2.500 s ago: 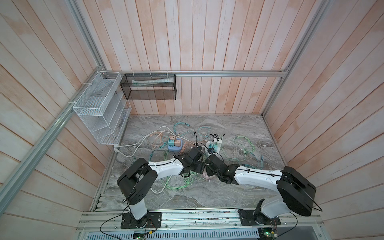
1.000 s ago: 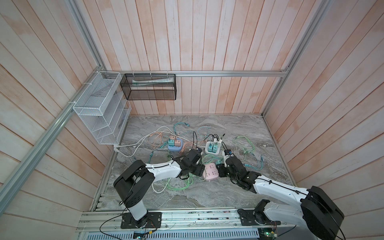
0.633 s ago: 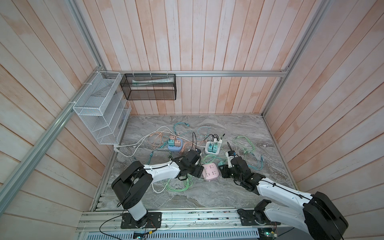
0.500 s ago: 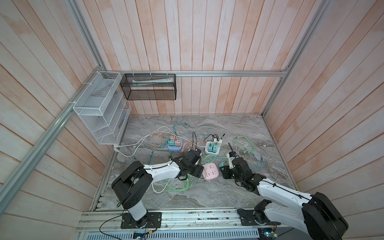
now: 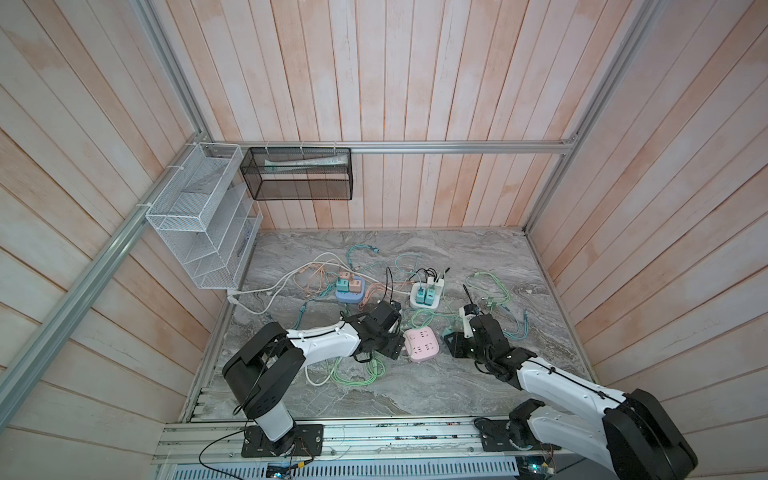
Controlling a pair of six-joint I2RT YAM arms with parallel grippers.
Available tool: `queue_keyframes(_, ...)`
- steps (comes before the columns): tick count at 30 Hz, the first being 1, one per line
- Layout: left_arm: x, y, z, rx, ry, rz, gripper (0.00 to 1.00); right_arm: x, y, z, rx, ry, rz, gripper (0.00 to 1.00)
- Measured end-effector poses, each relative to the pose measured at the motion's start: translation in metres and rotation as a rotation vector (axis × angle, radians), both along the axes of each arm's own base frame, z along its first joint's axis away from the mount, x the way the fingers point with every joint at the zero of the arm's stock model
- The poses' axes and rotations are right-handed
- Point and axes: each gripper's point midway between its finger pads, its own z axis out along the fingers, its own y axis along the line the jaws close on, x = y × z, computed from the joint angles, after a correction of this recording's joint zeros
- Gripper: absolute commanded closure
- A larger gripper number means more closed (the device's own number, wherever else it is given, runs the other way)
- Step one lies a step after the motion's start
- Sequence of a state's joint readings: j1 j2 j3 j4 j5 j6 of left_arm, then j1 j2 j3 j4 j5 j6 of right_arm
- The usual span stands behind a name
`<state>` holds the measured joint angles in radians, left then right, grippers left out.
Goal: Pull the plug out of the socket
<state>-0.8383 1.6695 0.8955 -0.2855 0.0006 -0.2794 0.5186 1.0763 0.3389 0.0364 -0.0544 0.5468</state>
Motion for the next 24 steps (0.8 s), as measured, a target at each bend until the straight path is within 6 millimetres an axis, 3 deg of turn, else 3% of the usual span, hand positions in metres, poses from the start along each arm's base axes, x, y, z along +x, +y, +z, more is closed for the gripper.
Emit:
queue_keyframes(4,-0.002,0.002,0.0,0.007,0.005,0.001,0.16,0.002,-0.006,0.007,0.009,-0.016,-0.022,0.52)
queue_keyframes(18,0.005,0.003,0.021,-0.014,-0.051,0.017,0.12,0.003,-0.007,0.03,0.044,-0.087,-0.026,0.5)
queue_keyframes(24,0.009,0.006,0.028,-0.013,-0.082,0.042,0.08,0.006,0.005,0.049,0.075,-0.164,0.016,0.49)
